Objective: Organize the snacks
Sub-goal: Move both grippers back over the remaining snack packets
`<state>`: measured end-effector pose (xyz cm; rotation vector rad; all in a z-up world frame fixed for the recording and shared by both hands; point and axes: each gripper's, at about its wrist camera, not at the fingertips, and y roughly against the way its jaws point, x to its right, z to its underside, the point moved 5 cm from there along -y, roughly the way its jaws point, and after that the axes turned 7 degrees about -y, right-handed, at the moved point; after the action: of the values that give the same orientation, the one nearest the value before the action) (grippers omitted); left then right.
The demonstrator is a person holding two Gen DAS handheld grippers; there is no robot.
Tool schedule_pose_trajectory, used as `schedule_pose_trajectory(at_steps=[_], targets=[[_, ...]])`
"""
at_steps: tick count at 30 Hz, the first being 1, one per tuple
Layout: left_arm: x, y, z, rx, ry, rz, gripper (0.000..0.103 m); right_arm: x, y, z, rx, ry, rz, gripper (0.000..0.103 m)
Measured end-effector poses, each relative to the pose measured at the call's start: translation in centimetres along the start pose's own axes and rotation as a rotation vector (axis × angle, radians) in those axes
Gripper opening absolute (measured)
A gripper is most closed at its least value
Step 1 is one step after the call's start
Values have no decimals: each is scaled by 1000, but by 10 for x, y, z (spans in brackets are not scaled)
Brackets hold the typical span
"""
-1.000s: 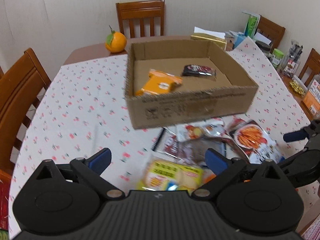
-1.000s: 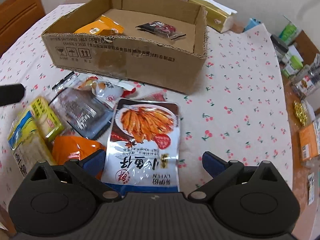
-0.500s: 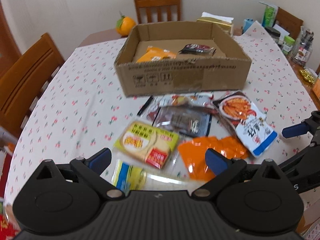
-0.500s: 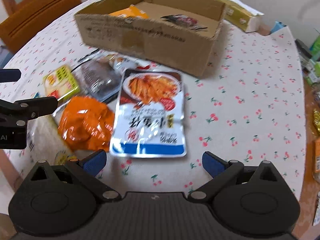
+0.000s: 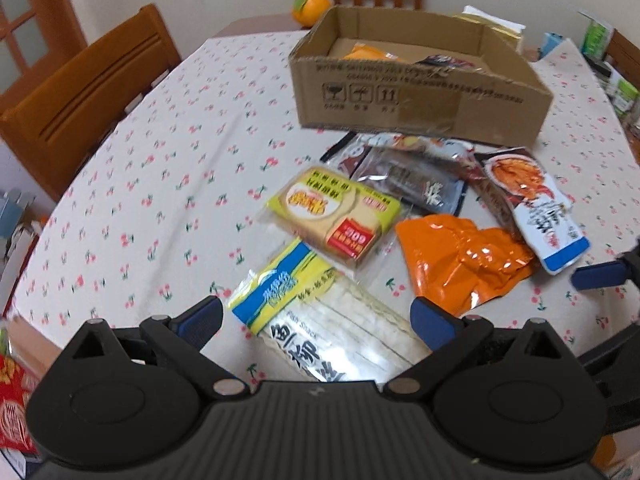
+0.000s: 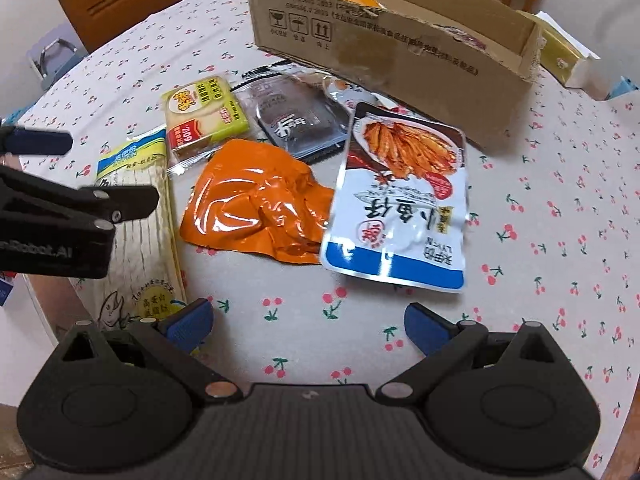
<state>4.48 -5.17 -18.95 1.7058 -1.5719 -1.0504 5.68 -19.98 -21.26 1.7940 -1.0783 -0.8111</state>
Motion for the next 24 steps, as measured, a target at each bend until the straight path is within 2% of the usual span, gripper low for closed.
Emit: schedule_pose_trajectory(at_steps=[6,13,17,20,24], targets=[[6,-13,9,-13,57,-21,100,15,5,1,13,-20,31,103],[-3,-3,25,-19,61,-44,100,26,6,-5,31,-20,53,103],[-16,6,34,-39,77,-86,100,33,5,-7,33,-20,61,103],[-14,7,32,-33,104,-59,100,36,6,-8,41,-18,62,103],[-3,-5,33,-66,114,-52,102,38,7,-8,45,-19,63,103]])
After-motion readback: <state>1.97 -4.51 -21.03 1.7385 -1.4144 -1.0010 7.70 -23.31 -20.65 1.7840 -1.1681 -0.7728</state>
